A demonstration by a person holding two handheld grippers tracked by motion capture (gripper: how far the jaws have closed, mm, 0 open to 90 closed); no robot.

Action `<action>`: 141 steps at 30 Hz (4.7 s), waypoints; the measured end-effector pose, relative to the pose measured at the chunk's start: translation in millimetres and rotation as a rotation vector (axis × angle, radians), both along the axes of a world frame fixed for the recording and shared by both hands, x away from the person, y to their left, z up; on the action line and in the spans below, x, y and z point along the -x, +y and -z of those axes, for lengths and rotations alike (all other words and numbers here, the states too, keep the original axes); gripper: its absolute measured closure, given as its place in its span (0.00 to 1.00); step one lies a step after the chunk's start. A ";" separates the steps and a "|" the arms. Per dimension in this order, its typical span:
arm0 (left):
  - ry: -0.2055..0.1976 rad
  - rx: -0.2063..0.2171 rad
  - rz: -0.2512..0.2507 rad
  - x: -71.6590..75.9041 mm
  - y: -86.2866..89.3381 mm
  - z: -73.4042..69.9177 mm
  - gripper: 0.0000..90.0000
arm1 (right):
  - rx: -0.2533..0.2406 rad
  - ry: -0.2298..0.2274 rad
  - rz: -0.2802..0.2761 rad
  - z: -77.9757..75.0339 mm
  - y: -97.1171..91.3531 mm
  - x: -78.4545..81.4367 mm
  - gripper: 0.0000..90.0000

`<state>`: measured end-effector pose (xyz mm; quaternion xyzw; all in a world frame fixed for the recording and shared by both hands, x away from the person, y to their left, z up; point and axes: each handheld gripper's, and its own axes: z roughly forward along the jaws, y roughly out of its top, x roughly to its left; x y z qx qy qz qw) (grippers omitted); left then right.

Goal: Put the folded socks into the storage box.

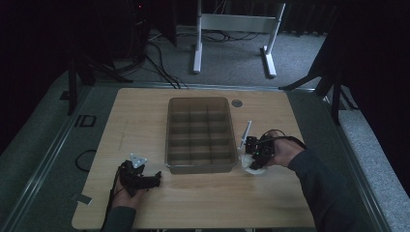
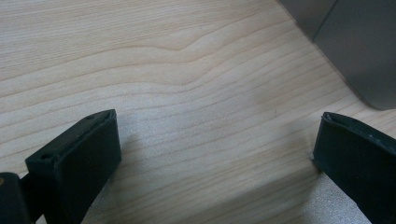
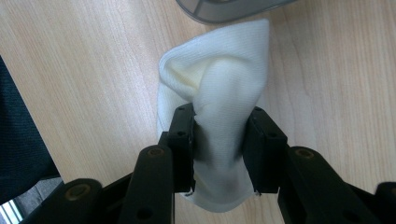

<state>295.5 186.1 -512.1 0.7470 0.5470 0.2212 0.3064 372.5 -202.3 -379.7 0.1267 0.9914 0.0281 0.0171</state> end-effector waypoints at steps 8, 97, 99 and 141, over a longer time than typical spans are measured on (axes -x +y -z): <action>-0.001 0.000 -0.001 0.0 0.0 0.0 0.01 | -0.003 -0.007 -0.005 -6.8 0.9 0.6 0.74; 0.000 -0.001 0.000 0.0 0.0 0.0 0.01 | 0.056 -0.044 -0.188 -16.4 91.6 -21.8 0.73; -0.001 0.001 0.000 0.0 0.0 0.0 0.01 | 0.057 -0.044 -0.186 -15.0 92.5 -22.9 0.73; 0.000 0.000 0.000 0.0 0.0 0.0 0.01 | 0.153 -0.001 -0.167 16.7 109.5 -31.5 0.74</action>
